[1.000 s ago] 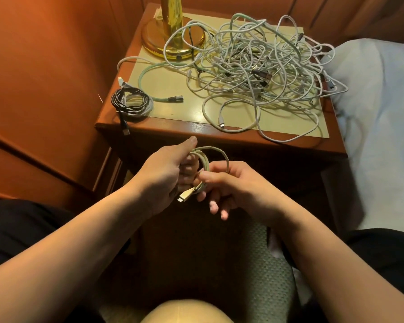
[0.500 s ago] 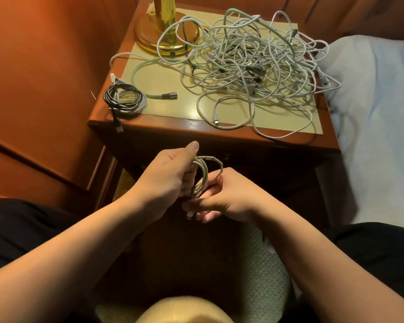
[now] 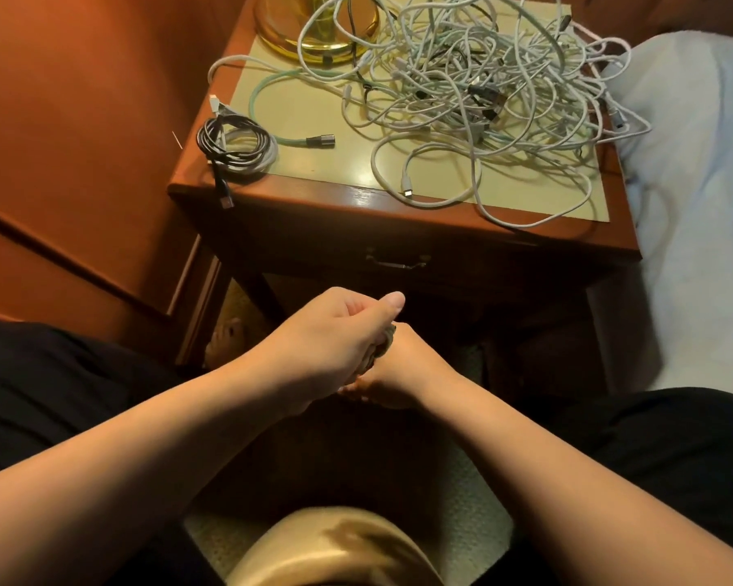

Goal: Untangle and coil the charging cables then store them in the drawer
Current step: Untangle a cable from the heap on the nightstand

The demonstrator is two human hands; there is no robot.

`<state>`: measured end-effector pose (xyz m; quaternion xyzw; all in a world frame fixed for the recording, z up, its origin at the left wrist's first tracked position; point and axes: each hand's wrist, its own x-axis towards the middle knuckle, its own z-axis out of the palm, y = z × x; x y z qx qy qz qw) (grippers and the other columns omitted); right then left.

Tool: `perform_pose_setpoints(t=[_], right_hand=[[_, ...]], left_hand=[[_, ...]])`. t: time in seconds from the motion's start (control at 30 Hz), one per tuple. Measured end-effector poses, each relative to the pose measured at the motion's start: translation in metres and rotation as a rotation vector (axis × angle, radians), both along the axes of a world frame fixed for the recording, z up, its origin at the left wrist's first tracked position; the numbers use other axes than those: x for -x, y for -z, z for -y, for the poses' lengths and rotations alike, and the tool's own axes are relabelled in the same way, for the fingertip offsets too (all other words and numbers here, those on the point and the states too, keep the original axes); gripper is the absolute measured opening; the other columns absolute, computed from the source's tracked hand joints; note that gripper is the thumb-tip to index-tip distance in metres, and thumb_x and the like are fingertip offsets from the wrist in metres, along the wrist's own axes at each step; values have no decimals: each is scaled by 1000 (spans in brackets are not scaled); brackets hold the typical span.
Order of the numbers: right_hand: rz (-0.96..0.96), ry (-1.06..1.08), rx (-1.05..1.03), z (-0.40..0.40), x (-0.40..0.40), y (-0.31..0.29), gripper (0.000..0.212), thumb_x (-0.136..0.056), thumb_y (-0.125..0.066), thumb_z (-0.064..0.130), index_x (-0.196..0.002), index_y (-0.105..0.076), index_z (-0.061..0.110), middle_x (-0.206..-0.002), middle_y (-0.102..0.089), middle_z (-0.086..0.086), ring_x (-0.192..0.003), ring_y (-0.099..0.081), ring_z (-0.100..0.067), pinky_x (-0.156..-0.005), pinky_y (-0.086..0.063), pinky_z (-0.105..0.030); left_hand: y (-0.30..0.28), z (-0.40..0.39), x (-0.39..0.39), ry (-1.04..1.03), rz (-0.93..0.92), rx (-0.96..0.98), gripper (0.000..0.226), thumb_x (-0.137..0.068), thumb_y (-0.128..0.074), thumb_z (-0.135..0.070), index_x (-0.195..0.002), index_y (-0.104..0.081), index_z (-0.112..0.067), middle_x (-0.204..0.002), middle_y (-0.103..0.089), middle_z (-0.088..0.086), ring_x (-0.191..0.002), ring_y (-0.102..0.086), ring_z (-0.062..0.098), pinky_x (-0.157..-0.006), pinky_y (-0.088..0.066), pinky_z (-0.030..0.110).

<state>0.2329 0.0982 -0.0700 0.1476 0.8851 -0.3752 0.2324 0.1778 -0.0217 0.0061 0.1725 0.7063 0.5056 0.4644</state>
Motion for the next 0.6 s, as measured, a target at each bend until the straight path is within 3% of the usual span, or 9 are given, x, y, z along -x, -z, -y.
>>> perform_pose_setpoints(t=[0.1,0.27,0.33,0.4,0.5,0.6], right_hand=[[-3,-68,-56,3,5,-2,24,-89,-77,26,-105,-60,25,-94,-67,3,-90,-68,-17,-71,-52,-31],[29,-86,-116,5,5,0,12,-99,-65,26,-97,-53,26,-83,-54,9,-86,-59,-14,-62,-38,-22],[11,-71,-79,4,2,-2,9,-99,-65,25,-106,-59,23,-93,-61,5,-92,-62,-17,-67,-43,-22],[-28,52,24,5,-1,-7,26,-93,-73,22,-117,-64,17,-107,-68,-2,-102,-67,-21,-82,-55,-32],[-109,4,-128,5,2,-9,21,-88,-76,35,-96,-63,21,-90,-67,3,-88,-68,-20,-73,-54,-34],[-5,-56,-66,-1,7,-25,41,-79,-82,59,-83,-61,24,-79,-65,10,-79,-65,-10,-69,-51,-30]], left_hand=[[0,0,-3,19,-15,40,55,-107,-45,-40,-70,-53,-1,-50,-33,-2,-42,-29,11,-47,-27,23],[0,2,-3,94,-100,70,51,-105,-45,-53,-75,-56,-12,-64,-32,8,-51,-27,14,-56,-26,31],[-1,2,-3,91,-77,66,55,-103,-46,-57,-65,-51,-17,-63,-31,7,-52,-26,15,-55,-26,32],[-7,0,2,58,-39,7,60,-103,-48,-51,-49,-45,-24,-55,-32,1,-48,-27,13,-50,-27,27],[-18,-2,19,31,-29,-171,53,-100,-48,-45,-52,-39,-24,-54,-25,0,-47,-21,14,-44,-21,23],[-14,0,41,-11,-7,-201,53,-106,-44,-38,-57,-34,-21,-55,-21,-1,-49,-17,16,-42,-20,23]])
